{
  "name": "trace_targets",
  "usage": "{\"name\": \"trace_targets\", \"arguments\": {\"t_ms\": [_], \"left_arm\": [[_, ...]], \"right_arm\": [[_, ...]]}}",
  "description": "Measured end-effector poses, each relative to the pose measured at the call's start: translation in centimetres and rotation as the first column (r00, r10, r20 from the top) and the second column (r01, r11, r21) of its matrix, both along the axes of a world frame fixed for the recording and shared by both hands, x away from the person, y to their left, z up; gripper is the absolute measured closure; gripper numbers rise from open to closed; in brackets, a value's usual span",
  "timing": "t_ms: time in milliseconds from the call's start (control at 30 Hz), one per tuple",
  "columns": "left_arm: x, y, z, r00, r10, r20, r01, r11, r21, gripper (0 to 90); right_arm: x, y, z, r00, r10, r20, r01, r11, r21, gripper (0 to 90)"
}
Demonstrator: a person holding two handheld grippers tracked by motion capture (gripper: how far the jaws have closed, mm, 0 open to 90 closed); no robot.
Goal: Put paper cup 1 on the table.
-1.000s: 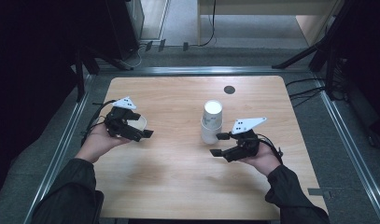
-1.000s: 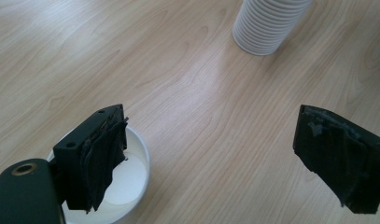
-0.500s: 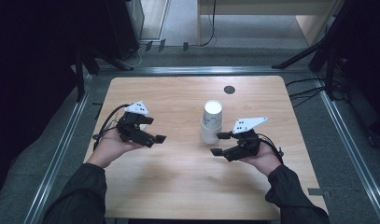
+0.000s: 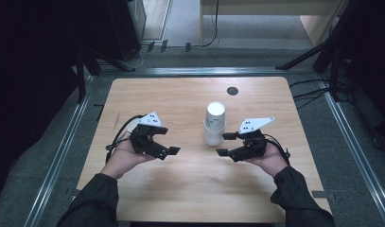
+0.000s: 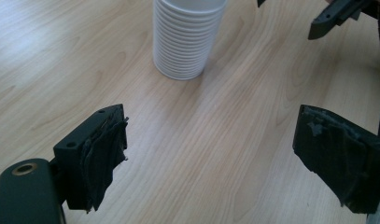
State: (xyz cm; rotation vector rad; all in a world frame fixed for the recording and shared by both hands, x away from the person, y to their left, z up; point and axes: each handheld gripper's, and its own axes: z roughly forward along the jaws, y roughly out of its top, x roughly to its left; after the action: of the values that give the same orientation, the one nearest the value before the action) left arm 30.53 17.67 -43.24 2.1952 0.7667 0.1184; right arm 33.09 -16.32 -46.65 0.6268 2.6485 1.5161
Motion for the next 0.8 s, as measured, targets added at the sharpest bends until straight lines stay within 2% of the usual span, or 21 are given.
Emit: {"name": "trace_targets", "arguments": {"t_ms": [200, 400, 600, 667, 800], "left_arm": [[-0.3, -0.3, -0.9, 0.9998, -0.007, -0.016, 0.006, 0.9999, -0.011, 11.6], [-0.9, -0.8, -1.6, 0.9998, -0.018, -0.006, 0.018, 0.9998, -0.011, 12.0], [-1.7, -1.1, -2.3, 0.9992, -0.034, -0.019, 0.034, 0.9992, -0.023, 12.0], [-2.0, -1.2, -2.3, 0.9989, -0.046, -0.005, 0.046, 0.9988, -0.014, 12.0], [-2.1, -1.3, -2.5, 0.9984, -0.056, -0.007, 0.056, 0.9979, -0.032, 12.2]], "right_arm": [[0.2, -0.6, 0.3, 0.9999, -0.014, 0.001, 0.014, 1.0, 0.008, 31.4], [0.5, -1.4, 0.5, 0.9992, -0.04, 0.009, 0.04, 0.999, -0.021, 30.9], [0.9, -2.1, 0.5, 0.9986, -0.053, 0.002, 0.053, 0.998, -0.023, 30.8], [1.2, -2.2, 0.6, 0.998, -0.063, -0.005, 0.062, 0.998, -0.031, 32.5], [1.7, -2.5, 0.8, 0.9974, -0.071, -0.008, 0.071, 0.997, -0.042, 32.7]]}}
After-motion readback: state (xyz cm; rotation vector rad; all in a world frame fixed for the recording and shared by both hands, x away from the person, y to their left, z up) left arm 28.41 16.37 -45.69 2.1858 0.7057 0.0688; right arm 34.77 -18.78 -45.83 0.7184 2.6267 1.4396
